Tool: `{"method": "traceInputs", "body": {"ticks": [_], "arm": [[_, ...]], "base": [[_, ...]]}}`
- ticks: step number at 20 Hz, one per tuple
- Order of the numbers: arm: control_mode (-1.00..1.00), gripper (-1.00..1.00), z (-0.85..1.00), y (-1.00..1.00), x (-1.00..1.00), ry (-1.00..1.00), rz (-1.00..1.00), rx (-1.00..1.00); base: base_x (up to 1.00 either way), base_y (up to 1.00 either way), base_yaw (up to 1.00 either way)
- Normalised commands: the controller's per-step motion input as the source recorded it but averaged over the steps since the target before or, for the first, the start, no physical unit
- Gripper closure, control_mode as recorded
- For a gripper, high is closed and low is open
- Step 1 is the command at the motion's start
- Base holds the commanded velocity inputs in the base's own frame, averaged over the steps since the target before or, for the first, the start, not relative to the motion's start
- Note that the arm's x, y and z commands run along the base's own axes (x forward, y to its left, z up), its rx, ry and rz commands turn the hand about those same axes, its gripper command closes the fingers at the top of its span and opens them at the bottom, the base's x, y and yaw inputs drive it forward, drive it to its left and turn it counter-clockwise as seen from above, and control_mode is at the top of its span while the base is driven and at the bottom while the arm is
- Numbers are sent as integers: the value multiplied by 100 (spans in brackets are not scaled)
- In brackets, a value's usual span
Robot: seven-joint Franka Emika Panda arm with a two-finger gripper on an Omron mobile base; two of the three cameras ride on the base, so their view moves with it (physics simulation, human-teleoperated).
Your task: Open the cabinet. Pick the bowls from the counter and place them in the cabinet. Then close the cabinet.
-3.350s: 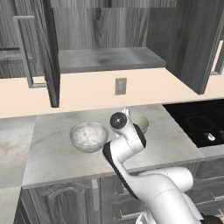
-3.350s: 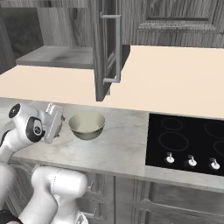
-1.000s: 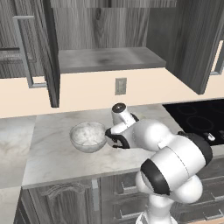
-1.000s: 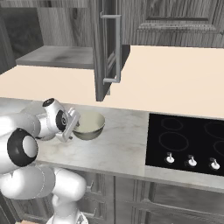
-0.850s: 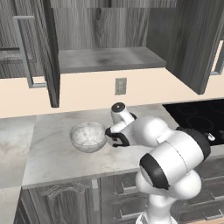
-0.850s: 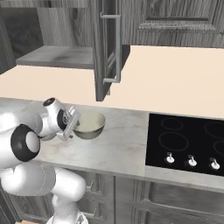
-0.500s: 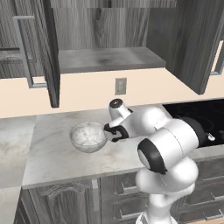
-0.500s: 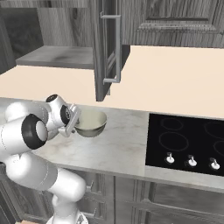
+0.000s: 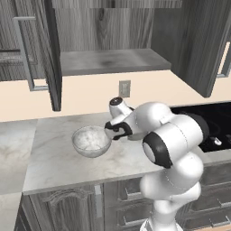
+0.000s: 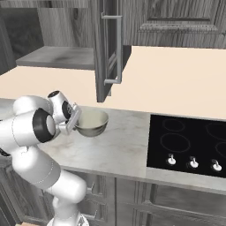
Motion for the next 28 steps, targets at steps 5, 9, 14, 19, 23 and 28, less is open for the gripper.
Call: {"method": "traceInputs", "body": {"ticks": [5, 9, 14, 19, 23, 28], "arm": [[-100, 100, -3, 1, -41, -2, 0, 0], [-100, 100, 4, 0, -56, -29, 0, 0], [-100, 100, 31, 0, -35, -16, 0, 0], [-100, 100, 60, 0, -26, 2, 1, 0], [-100, 100, 75, 0, -14, 13, 2, 0], [-100, 100, 67, 0, -30, 7, 4, 0]], "base": [[0, 0, 0], [0, 0, 0], [0, 0, 0], [0, 0, 0], [0, 0, 0], [0, 0, 0]]}}
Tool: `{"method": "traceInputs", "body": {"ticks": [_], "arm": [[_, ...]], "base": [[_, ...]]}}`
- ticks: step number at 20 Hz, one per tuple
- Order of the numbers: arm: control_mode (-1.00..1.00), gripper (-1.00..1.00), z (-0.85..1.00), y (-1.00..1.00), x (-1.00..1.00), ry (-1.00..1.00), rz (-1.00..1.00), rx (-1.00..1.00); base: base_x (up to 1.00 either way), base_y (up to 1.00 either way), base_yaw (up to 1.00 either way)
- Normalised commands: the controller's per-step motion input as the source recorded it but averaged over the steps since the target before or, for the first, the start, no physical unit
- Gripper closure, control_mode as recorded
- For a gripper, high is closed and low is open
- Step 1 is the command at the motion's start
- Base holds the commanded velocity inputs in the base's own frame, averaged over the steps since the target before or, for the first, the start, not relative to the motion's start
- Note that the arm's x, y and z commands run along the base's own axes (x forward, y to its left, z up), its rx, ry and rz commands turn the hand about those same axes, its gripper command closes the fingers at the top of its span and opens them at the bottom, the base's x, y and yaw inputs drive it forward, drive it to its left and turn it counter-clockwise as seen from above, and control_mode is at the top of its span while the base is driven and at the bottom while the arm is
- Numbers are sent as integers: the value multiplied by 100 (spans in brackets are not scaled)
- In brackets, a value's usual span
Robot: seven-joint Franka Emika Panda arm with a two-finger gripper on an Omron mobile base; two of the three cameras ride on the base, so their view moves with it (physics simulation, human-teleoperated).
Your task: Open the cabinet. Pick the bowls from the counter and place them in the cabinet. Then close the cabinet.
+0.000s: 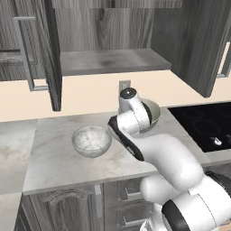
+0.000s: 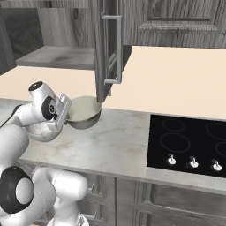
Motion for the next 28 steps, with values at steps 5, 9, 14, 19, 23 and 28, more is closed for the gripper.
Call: {"method": "traceInputs", "body": {"ticks": [5, 9, 14, 19, 23, 28], "arm": [[-100, 100, 51, 0, -45, -3, 2, 0], [-100, 100, 41, 1, -67, -15, 2, 0], [-100, 100, 37, 0, -46, -9, 8, 0], [-100, 100, 45, 2, -12, -2, 14, 0], [-100, 100, 47, 6, -6, 0, 21, 0], [-100, 100, 36, 3, -21, -9, 20, 0]], "base": [[0, 0, 0], [0, 0, 0], [0, 0, 0], [0, 0, 0], [0, 0, 0], [0, 0, 0]]}}
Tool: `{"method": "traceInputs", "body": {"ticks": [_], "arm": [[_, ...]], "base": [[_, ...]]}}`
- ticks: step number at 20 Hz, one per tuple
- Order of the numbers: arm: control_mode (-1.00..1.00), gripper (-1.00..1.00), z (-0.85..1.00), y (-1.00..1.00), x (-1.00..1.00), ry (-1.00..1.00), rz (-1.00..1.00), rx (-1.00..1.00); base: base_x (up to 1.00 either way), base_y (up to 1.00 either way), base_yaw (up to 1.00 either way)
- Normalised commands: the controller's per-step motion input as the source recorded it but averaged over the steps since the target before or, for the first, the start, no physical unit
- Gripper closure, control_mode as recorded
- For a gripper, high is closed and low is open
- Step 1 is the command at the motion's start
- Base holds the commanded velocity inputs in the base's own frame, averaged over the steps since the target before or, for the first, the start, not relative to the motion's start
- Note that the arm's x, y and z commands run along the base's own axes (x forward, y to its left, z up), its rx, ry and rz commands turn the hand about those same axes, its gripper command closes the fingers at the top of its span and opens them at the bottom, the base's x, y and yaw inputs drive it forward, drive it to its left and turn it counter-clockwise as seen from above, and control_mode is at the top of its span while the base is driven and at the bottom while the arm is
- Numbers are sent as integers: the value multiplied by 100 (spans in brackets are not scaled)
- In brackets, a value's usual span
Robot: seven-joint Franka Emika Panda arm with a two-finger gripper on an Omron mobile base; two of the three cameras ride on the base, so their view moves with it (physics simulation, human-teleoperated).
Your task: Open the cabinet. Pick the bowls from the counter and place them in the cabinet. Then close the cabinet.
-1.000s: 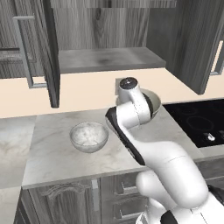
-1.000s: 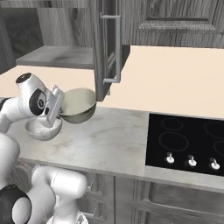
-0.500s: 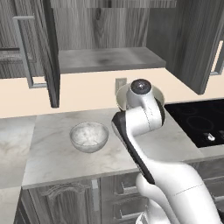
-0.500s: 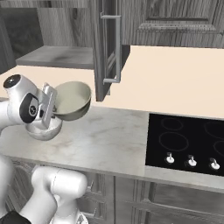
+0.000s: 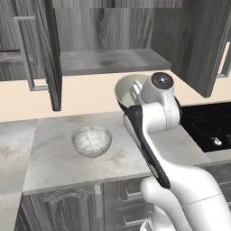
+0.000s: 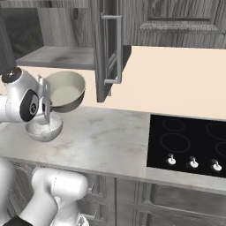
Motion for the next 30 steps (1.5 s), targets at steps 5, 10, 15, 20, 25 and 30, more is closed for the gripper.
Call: {"method": "traceInputs", "body": {"ticks": [5, 10, 15, 20, 25, 30], "arm": [[-100, 100, 29, 1, -16, -19, 14, 0], [-100, 100, 33, 1, 0, -16, 14, 0], [-100, 100, 35, 0, 0, -11, 9, 0], [-100, 100, 25, 0, 1, -1, 2, 0], [-100, 100, 22, 9, 8, 0, 0, -5], [-100, 100, 19, 20, 24, 0, 0, -7]], "base": [[0, 0, 0], [0, 0, 0], [0, 0, 0], [0, 0, 0], [0, 0, 0], [0, 0, 0]]}}
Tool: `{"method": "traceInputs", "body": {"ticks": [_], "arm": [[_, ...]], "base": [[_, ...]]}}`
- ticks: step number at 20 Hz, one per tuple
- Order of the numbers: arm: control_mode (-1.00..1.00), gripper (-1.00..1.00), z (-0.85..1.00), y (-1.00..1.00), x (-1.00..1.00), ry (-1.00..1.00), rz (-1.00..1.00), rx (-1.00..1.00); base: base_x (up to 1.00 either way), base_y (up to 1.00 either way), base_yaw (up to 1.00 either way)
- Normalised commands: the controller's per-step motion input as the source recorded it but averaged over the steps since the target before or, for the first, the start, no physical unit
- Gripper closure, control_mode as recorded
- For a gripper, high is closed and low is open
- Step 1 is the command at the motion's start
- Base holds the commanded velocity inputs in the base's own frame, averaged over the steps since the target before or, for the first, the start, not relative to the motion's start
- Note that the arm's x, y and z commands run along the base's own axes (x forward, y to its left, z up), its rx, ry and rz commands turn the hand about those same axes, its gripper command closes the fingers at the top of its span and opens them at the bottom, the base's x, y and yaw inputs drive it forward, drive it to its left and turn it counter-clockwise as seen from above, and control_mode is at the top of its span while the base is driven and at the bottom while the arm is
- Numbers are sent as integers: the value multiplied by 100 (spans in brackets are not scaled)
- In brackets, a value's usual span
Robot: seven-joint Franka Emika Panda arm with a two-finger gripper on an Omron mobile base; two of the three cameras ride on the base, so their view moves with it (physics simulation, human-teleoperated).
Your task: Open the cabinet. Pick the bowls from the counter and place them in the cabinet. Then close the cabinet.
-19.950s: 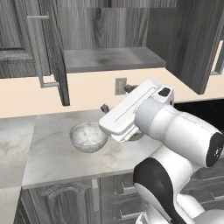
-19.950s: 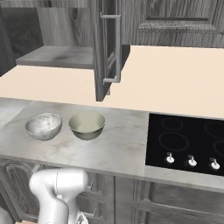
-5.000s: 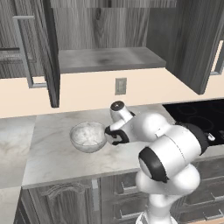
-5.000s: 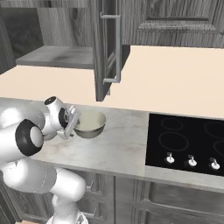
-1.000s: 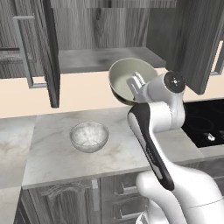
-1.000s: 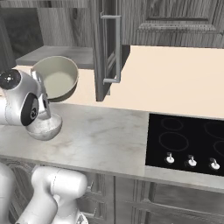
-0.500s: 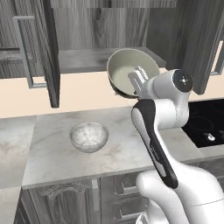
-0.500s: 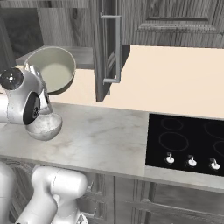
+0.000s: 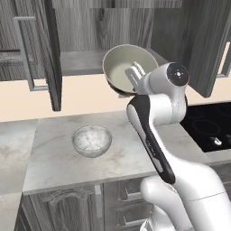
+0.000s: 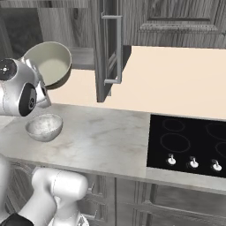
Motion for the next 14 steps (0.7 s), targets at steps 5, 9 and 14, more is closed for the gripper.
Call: {"method": "traceInputs", "body": {"ticks": [5, 9, 14], "arm": [[-100, 100, 8, 14, 33, -1, 0, -2], [-100, 100, 0, 11, 34, -10, 3, 0], [-100, 100, 0, 29, 50, -12, 2, 0]], "base": [[0, 0, 0], [0, 0, 0], [0, 0, 0]]}}
